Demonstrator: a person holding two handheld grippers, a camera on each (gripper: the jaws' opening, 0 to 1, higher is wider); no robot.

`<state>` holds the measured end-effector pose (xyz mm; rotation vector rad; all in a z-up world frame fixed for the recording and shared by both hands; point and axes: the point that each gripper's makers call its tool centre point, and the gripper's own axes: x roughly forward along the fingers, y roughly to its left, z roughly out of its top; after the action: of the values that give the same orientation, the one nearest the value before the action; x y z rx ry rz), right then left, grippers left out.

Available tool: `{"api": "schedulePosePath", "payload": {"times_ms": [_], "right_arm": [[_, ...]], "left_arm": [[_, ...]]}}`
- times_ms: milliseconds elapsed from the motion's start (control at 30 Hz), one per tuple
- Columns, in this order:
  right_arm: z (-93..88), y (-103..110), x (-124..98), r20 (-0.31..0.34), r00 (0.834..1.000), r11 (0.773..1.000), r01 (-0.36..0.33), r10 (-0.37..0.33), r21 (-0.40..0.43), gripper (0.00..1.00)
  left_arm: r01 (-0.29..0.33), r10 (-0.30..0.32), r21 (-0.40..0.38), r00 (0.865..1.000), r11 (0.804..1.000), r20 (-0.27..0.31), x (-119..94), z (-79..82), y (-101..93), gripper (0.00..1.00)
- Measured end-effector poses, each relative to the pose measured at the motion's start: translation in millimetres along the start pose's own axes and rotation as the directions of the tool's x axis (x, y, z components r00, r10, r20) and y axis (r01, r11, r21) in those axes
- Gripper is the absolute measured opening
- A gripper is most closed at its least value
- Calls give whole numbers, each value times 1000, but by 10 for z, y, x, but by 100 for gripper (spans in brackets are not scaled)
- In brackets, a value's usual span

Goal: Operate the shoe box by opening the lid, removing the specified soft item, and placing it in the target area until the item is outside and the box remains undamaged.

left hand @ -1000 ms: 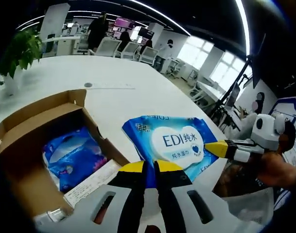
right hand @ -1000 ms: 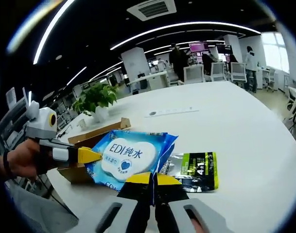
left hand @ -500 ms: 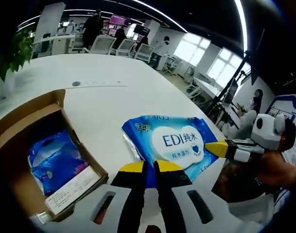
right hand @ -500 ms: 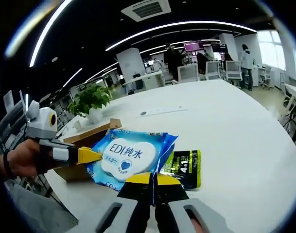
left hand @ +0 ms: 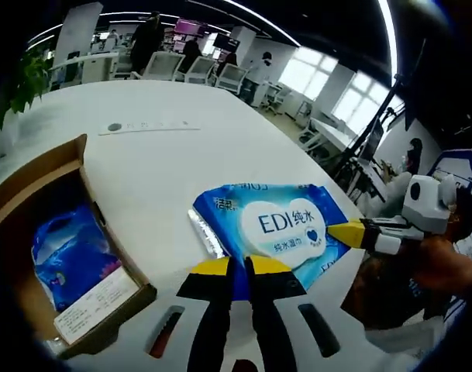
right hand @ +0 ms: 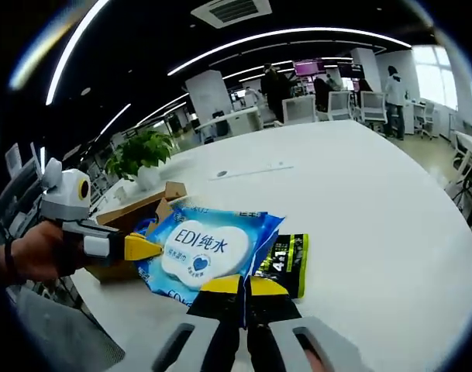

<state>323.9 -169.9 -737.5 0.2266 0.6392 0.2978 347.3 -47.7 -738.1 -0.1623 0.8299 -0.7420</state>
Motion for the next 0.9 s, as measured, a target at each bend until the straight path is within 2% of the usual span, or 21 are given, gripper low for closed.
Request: {"api": "schedulePosePath", "payload": {"times_ms": [900], "right_arm": [[32, -313, 378, -94, 995, 996, -49, 42, -72, 0]], "left_arm": [[-51, 50, -50, 998, 997, -26, 346, -30, 113, 5]]}}
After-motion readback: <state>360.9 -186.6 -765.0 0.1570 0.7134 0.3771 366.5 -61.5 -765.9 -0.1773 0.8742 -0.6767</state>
